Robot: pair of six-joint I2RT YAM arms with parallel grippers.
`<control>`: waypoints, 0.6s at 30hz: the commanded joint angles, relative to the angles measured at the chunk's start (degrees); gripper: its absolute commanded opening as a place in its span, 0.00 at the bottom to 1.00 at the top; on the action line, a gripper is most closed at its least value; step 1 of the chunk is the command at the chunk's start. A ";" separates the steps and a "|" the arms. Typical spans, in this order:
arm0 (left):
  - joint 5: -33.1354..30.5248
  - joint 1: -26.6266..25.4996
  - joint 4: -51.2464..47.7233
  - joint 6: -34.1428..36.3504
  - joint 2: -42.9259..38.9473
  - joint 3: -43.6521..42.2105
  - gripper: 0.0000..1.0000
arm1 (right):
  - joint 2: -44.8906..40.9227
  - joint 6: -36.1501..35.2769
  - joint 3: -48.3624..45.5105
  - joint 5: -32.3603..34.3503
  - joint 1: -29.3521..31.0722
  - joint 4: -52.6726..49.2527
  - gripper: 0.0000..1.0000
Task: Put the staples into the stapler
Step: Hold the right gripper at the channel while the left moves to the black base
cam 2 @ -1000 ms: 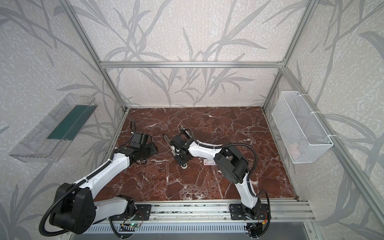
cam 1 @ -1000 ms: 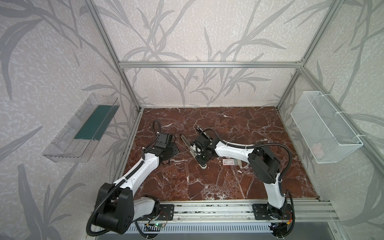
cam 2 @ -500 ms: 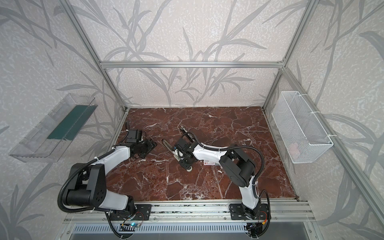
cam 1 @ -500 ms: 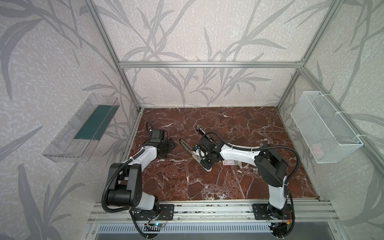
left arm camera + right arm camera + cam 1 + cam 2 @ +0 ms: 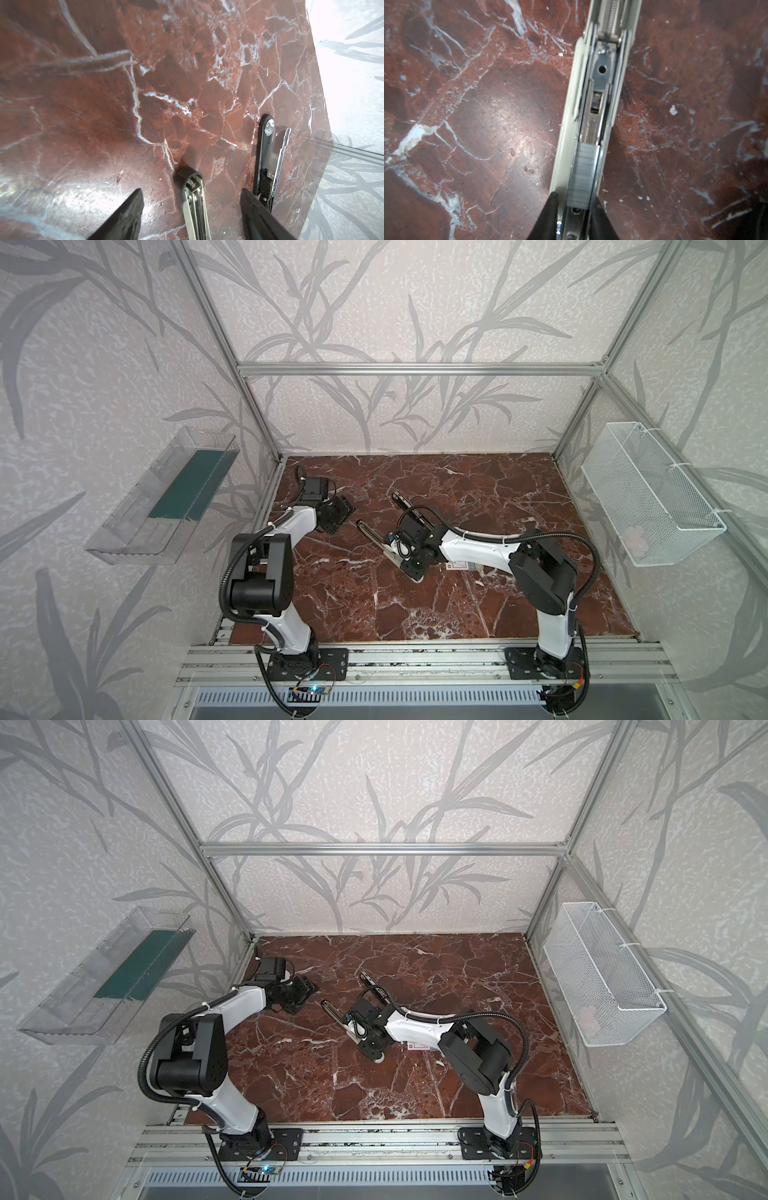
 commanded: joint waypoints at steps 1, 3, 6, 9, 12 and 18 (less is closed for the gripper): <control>-3.63 -2.59 -11.41 1.05 2.74 4.95 0.69 | 1.45 0.24 -0.01 -0.25 0.86 -4.55 0.26; -7.85 -4.96 -17.04 1.14 3.79 7.75 0.68 | 1.90 1.05 0.70 -0.31 0.84 -4.90 0.26; -12.53 -8.52 -19.39 -0.29 3.50 8.31 0.68 | 1.93 2.05 1.02 -0.74 0.91 -4.70 0.26; -15.49 -11.07 -20.03 -2.01 4.15 8.83 0.67 | 1.96 2.21 1.03 -1.53 1.11 -3.99 0.26; -17.99 -12.82 -23.27 -2.48 6.21 10.97 0.66 | 2.19 2.78 1.59 -1.73 1.30 -4.20 0.26; -20.71 -14.62 -23.78 -5.19 8.41 11.28 0.61 | 2.08 4.70 1.55 -1.92 2.14 -3.11 0.26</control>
